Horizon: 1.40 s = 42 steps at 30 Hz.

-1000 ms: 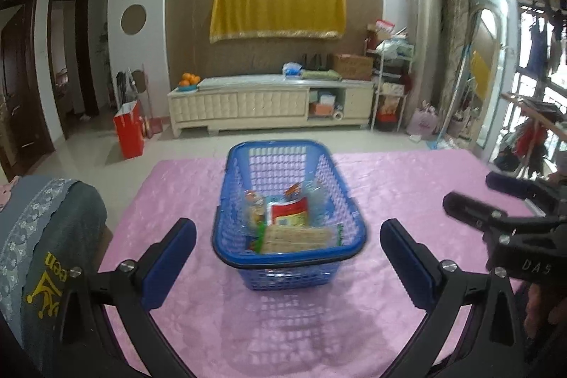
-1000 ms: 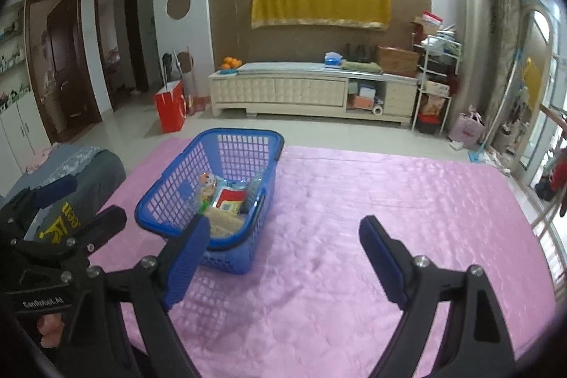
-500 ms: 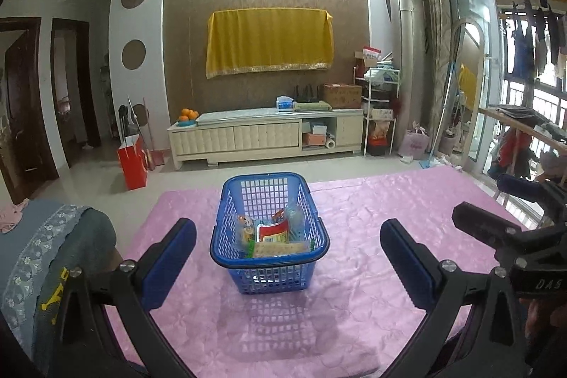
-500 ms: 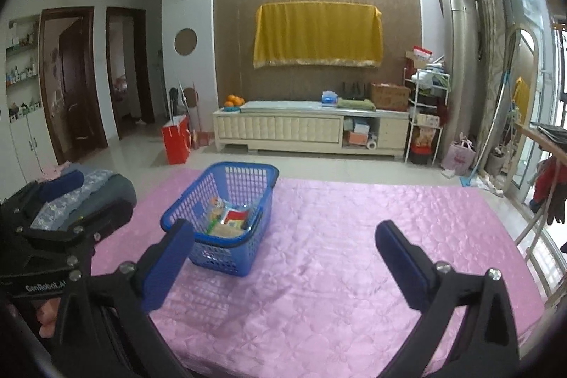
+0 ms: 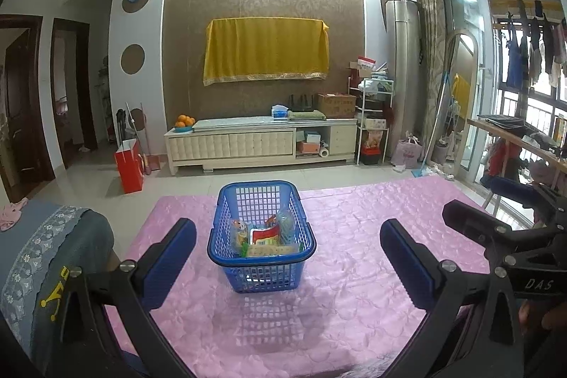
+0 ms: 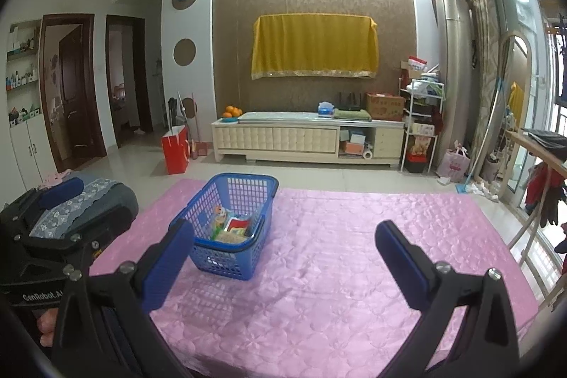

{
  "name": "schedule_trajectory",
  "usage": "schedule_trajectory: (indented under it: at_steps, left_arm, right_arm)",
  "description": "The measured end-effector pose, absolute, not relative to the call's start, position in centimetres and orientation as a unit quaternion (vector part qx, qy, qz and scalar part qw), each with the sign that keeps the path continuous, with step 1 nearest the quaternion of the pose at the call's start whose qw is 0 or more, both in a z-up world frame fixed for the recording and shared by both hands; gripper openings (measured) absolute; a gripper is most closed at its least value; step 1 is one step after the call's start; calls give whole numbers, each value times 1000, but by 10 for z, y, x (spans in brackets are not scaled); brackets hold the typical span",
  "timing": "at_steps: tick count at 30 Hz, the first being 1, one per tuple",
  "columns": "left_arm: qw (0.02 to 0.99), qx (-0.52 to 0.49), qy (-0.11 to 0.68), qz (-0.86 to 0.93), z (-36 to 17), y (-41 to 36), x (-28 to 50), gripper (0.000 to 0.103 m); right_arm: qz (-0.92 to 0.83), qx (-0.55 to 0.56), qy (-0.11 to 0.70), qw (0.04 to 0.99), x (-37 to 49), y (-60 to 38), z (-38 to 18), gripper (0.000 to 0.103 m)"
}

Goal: Organize snacks

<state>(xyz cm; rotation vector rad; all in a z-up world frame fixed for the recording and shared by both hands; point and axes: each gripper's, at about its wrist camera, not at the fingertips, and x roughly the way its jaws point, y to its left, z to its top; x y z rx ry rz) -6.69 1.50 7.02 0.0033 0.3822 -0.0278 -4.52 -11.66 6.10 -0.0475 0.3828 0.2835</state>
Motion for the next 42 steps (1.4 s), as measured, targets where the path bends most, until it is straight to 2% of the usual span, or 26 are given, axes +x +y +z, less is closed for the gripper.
schedule_trajectory:
  at_steps: [42]
  left_arm:
    - [981,7,193,-1,72,9,-76,103]
  right_arm:
    - [142,-36,200,969,-56,-113,66,103]
